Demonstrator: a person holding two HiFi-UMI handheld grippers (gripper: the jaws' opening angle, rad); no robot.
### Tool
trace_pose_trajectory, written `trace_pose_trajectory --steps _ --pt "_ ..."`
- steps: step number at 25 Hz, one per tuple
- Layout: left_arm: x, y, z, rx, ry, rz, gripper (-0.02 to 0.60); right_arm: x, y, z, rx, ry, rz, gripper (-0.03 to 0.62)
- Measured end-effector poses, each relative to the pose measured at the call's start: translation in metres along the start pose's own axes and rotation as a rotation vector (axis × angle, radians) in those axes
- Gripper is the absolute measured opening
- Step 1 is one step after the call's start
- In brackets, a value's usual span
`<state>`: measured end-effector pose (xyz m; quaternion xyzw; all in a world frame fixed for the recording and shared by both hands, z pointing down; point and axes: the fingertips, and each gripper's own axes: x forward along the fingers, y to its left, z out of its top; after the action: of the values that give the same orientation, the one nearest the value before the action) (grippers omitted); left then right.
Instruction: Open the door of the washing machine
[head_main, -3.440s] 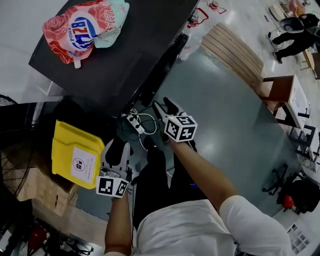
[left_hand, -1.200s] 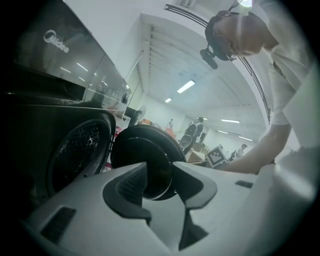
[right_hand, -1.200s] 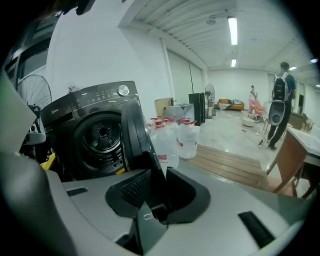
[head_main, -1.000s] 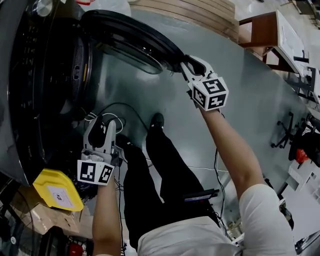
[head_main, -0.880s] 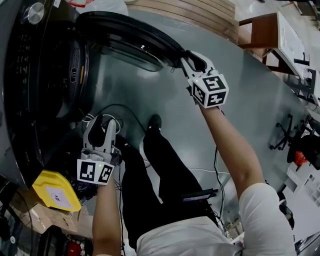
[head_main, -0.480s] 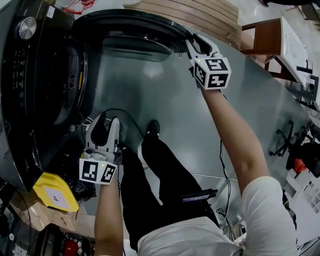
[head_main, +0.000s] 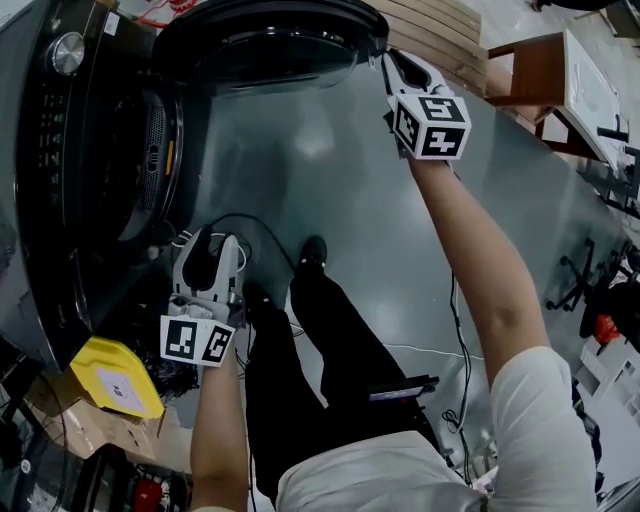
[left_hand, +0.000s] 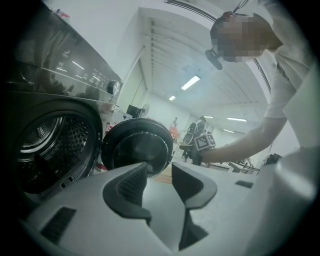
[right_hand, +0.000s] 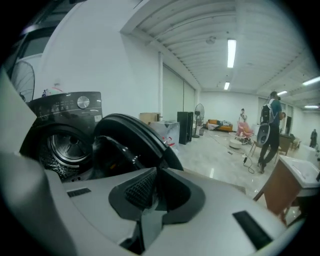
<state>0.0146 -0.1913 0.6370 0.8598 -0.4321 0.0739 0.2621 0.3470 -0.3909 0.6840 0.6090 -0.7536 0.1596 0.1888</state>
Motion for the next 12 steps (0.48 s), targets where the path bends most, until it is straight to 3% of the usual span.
trace_pose_trajectory --steps 6,10,12 --pt "-0.014 -0.005 0.02 0.058 -0.041 -0.043 0.16 -0.081 0.043 0.004 0.116 -0.099 0.036 0.054" --pt "-0.051 -0.021 0.048 0.106 -0.083 -0.088 0.16 -0.173 0.079 0.021 0.192 -0.185 0.04 0.054" --pt "-0.079 -0.032 0.067 0.134 -0.112 -0.113 0.154 -0.226 0.106 0.044 0.172 -0.239 0.054 0.054"
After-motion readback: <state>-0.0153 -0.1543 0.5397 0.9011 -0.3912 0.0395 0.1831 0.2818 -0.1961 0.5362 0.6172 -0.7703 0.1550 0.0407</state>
